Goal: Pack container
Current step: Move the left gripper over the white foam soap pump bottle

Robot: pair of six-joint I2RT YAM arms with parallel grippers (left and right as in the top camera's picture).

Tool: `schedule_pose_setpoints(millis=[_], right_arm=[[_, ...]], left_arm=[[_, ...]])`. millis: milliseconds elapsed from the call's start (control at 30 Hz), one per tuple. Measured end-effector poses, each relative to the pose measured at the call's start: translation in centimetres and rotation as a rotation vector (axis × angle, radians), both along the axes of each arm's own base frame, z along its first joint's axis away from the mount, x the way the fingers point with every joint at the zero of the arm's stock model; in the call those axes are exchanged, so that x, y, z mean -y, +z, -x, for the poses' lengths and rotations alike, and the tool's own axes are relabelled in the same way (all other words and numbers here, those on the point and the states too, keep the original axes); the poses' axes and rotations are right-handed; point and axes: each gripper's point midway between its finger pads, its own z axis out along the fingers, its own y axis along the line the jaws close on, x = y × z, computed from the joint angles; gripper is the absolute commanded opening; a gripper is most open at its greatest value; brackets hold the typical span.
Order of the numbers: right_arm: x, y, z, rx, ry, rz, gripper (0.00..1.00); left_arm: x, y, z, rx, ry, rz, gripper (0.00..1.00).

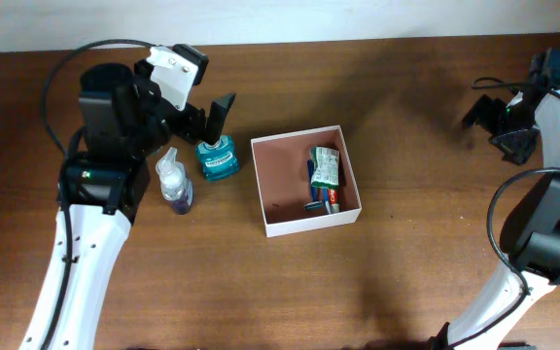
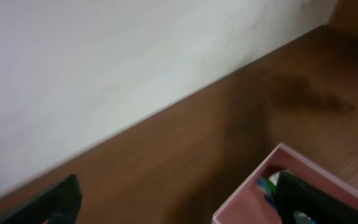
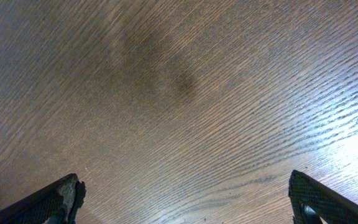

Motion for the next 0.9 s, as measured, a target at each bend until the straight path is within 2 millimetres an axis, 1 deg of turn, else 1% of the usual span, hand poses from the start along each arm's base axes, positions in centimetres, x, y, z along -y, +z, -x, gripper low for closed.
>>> schedule_pose_setpoints(millis=[133,233,300,400,533,600,700,767,867,900], right_arm=[[0.0,0.0,0.0,0.0,0.0,0.0,0.98],[0.0,0.0,0.0,0.0,0.0,0.0,0.98],[0.0,0.0,0.0,0.0,0.0,0.0,0.98],[0.0,0.0,0.0,0.0,0.0,0.0,0.98],[0.0,0.0,0.0,0.0,0.001,0.0,0.98],[0.0,0.0,0.0,0.0,0.0,0.0,0.98],[0.0,0.0,0.0,0.0,0.0,0.0,0.98],[0.0,0.0,0.0,0.0,0.0,0.0,0.98],[0.0,0.0,0.0,0.0,0.0,0.0,0.98],[0.0,0.0,0.0,0.0,0.0,0.0,0.98]], left_arm=[[-2.0,-3.2,0.9,-0.149,0.118,-0.063,0.99],[-3.7,-5.6,2.4,-0.271,0.193,-0.128,0.99],[-4.4,-6.7,3.3,-0.333,0.217,-0.16,0.99],[-4.9,-7.6,4.0,-0.375,0.238,-0.184,0.99],[-5.5,-7.9,4.1,-0.399,0.281,-0.171,0.99],[-6.2,-8.4,4.2,-0.437,0.319,-0.151,0.97],[-8.1,-9.9,4.5,-0.52,0.406,-0.114,0.93],[-9.4,-11.3,4.7,-0.587,0.463,-0.094,0.92],[-10.2,-12.9,4.9,-0.655,0.505,-0.079,0.89],[-10.2,-13.4,4.9,-0.674,0.507,-0.078,0.83]])
